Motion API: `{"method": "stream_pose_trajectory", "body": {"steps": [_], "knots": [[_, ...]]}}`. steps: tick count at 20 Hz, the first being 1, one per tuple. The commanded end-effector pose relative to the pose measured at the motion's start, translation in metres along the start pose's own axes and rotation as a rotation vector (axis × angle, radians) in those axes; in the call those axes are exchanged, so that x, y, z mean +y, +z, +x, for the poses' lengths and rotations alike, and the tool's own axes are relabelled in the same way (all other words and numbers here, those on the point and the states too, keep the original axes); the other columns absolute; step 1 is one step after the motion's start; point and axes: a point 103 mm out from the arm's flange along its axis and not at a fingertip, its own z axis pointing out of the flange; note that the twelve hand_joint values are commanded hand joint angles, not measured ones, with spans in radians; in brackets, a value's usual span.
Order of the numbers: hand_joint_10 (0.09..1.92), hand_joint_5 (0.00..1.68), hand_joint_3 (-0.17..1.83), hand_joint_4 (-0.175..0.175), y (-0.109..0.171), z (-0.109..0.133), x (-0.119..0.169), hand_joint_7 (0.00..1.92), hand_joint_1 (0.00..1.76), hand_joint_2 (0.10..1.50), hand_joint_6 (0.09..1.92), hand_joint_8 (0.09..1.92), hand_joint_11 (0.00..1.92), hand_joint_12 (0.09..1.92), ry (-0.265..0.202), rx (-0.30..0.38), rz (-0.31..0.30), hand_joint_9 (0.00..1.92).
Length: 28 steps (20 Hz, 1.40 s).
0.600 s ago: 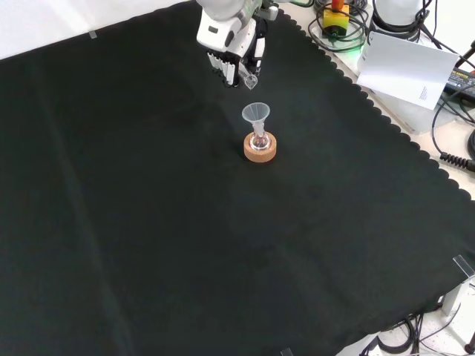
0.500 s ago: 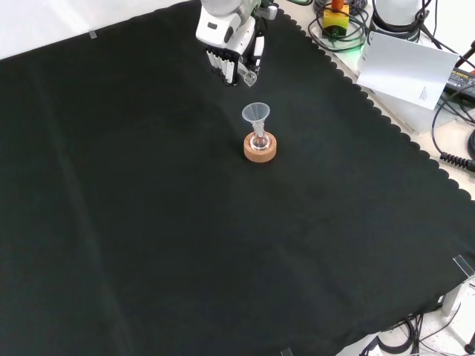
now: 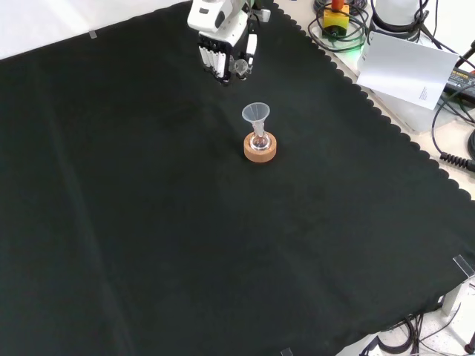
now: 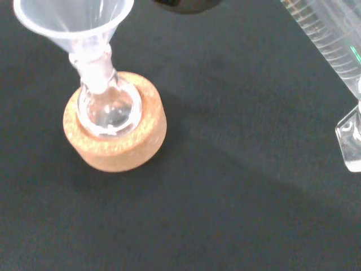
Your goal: Put the graduated cylinder back on the table.
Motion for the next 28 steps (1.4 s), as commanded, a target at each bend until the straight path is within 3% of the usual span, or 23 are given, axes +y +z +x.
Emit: {"method": "stream_pose_trajectory", "body": {"steps": [1, 8, 21, 28], "knots": [[0.09, 0.92, 0.00, -0.135, 0.010, -0.028, 0.038, 1.24, 1.12, 1.15, 1.10, 0.34, 1.30, 0.72, -0.051, 0.125, -0.176, 1.44], [0.09, 0.92, 0.00, -0.137, 0.017, -0.056, 0.077, 1.24, 1.12, 1.15, 1.10, 0.34, 1.30, 0.72, -0.068, 0.238, -0.297, 1.43], [0.09, 0.93, 0.00, -0.138, 0.037, -0.082, 0.115, 1.23, 1.12, 1.15, 1.10, 0.33, 1.30, 0.72, -0.050, 0.354, -0.488, 1.43], [0.09, 0.93, 0.00, -0.137, 0.046, -0.099, 0.132, 1.22, 1.12, 1.15, 1.10, 0.33, 1.29, 0.72, -0.027, 0.391, -0.550, 1.42]]}}
